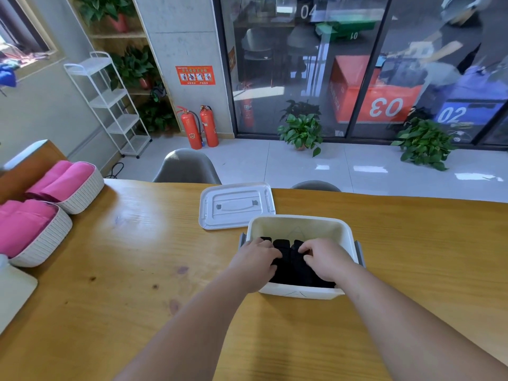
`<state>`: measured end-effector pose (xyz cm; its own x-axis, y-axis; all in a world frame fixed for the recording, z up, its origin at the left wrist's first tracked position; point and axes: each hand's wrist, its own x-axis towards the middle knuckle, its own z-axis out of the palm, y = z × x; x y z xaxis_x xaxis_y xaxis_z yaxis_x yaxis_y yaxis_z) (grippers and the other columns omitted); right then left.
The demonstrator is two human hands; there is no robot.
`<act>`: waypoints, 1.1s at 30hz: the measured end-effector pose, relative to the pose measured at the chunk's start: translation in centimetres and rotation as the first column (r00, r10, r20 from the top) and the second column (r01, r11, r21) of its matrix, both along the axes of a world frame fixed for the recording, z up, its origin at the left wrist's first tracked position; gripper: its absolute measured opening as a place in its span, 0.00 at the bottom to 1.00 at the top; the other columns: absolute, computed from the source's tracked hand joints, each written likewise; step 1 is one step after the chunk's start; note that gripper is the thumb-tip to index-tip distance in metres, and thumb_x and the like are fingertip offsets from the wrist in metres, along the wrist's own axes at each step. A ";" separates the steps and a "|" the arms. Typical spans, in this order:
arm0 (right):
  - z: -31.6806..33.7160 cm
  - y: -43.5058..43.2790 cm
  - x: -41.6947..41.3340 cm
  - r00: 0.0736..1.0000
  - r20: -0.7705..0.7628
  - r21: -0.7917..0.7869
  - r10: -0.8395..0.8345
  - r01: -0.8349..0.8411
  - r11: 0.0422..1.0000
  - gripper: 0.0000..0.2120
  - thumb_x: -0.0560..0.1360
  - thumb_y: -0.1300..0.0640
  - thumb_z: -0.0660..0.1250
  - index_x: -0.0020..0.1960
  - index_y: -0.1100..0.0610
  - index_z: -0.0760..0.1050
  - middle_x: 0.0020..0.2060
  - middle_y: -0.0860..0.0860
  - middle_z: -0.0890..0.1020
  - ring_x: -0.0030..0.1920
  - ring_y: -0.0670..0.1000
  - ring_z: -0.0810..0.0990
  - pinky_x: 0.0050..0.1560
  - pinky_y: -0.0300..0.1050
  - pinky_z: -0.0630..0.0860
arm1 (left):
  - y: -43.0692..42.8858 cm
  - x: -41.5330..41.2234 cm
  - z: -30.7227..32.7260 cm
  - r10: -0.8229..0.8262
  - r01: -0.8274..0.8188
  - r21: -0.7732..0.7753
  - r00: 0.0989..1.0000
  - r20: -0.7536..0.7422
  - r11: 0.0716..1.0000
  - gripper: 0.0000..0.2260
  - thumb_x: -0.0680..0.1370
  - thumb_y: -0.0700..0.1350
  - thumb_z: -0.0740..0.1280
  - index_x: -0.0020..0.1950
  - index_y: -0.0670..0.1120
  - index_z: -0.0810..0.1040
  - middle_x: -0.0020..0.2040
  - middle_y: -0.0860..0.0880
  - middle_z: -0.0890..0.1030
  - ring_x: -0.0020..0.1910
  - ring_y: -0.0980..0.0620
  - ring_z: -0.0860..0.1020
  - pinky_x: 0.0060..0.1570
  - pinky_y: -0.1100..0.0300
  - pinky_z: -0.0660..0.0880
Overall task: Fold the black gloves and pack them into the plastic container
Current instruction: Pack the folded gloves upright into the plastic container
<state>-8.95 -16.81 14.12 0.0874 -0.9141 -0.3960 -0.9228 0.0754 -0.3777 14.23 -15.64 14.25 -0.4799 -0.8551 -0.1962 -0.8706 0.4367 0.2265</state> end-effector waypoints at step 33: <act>5.1 -3.4 10.3 0.966 0.240 -0.192 0.096 -0.049 0.980 0.13 0.80 0.49 0.72 0.64 0.42 0.79 0.51 0.39 0.81 0.51 0.44 0.81 0.55 0.47 0.81 | 0.7 14.4 3.9 0.423 -0.442 -0.001 0.859 -0.288 0.897 0.24 0.80 0.61 0.71 0.75 0.58 0.74 0.73 0.57 0.72 0.72 0.55 0.69 0.68 0.53 0.73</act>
